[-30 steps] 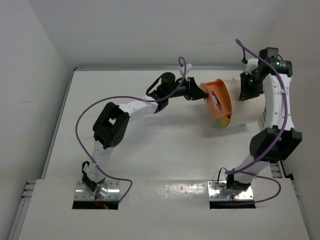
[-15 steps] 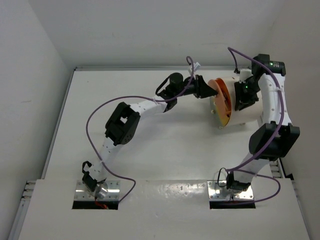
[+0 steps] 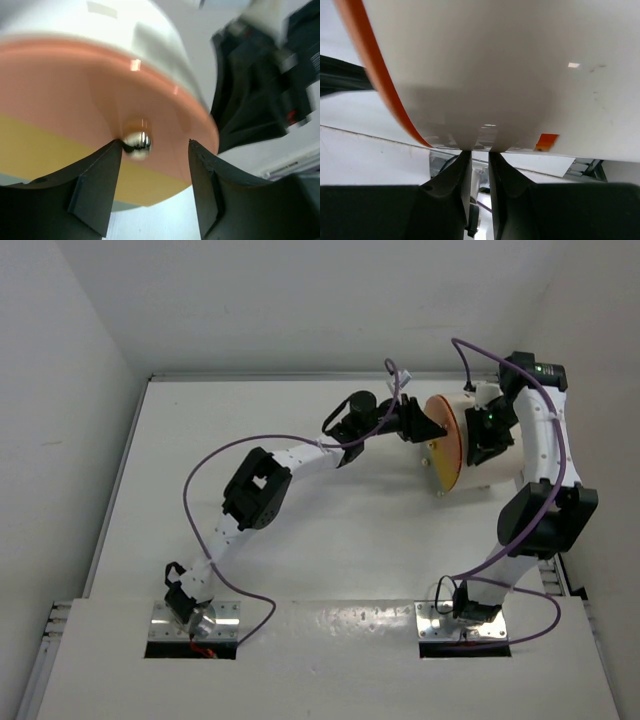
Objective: Sort the stationery into containers
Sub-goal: Close the drawer in the storage box, then reset both arms
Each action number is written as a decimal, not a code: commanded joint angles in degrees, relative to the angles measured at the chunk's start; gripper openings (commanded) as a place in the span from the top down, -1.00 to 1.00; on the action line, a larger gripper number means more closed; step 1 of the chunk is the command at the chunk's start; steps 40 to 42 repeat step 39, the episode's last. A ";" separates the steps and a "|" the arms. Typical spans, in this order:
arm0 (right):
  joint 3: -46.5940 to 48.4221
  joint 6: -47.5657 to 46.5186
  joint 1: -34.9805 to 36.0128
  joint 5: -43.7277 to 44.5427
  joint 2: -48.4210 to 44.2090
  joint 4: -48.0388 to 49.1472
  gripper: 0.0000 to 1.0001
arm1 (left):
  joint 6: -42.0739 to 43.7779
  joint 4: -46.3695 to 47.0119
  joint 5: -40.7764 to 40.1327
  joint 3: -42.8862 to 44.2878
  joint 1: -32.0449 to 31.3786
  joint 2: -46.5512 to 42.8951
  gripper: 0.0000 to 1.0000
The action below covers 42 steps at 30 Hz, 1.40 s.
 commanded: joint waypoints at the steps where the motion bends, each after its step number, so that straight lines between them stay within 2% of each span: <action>1: -0.38 -1.17 0.73 -3.11 1.15 7.80 0.62 | 1.10 -1.39 2.92 2.10 -2.77 3.01 -0.25; 10: -0.38 -1.88 0.90 -3.20 0.63 7.45 0.63 | 0.93 -0.79 3.19 4.66 -3.12 5.30 -0.27; 14: 1.90 -1.70 0.90 -3.46 -0.34 7.01 0.57 | -0.39 8.43 1.00 -6.22 -1.81 -2.51 -0.34; 16: 3.04 -1.44 0.90 -3.73 -0.78 6.14 0.57 | 0.48 8.27 0.90 -10.62 -1.10 -7.59 -0.37; 20: 6.03 -1.09 0.90 -4.78 -1.57 4.28 0.57 | 7.48 0.56 -0.41 -16.51 1.26 -17.62 -0.45; 22: 6.82 -0.91 0.82 -5.40 -3.06 4.28 0.52 | 10.75 -9.44 -1.20 -17.05 1.97 -23.58 -0.58; 23: 7.18 -0.39 0.90 -5.57 -3.68 4.46 0.48 | 13.73 -20.79 -1.90 -16.01 2.93 -25.01 -0.72; 24: 7.79 -0.12 0.90 -6.18 -4.29 4.81 0.41 | 15.84 -26.82 -1.65 -14.34 3.38 -26.94 -0.99; 25: 8.75 0.40 0.82 -6.28 -5.60 4.98 0.19 | 21.17 -33.15 -1.47 -10.58 4.34 -27.83 -1.00; 26: 9.37 1.62 0.90 -6.54 -6.14 5.16 0.08 | 23.66 -45.57 -3.73 -9.07 4.78 -28.62 -1.00; 27: 10.68 2.16 0.90 -7.24 -7.45 5.51 -0.12 | 26.47 -50.30 -4.89 -8.10 5.31 -30.45 -1.00; 29: 11.48 4.08 0.90 -7.68 -8.77 6.30 -0.27 | 32.55 -58.65 -6.47 -9.39 7.77 -33.27 -1.00; 31: 11.49 5.23 0.90 -8.12 -11.05 7.70 -0.41 | 33.97 -61.76 -9.45 -14.64 11.36 -38.19 -1.00; 35: 11.31 6.55 0.90 -8.74 -13.61 9.20 -0.45 | 33.09 -59.58 -8.94 -24.84 18.84 -46.98 -1.00; 39: 10.61 7.79 0.73 -8.82 -15.81 11.14 -0.48 | 32.83 -59.58 -9.37 -29.43 25.34 -54.54 -1.00; 42: 10.61 7.79 0.73 -8.82 -15.81 11.14 -0.48 | 32.83 -59.58 -9.37 -29.43 25.34 -54.54 -1.00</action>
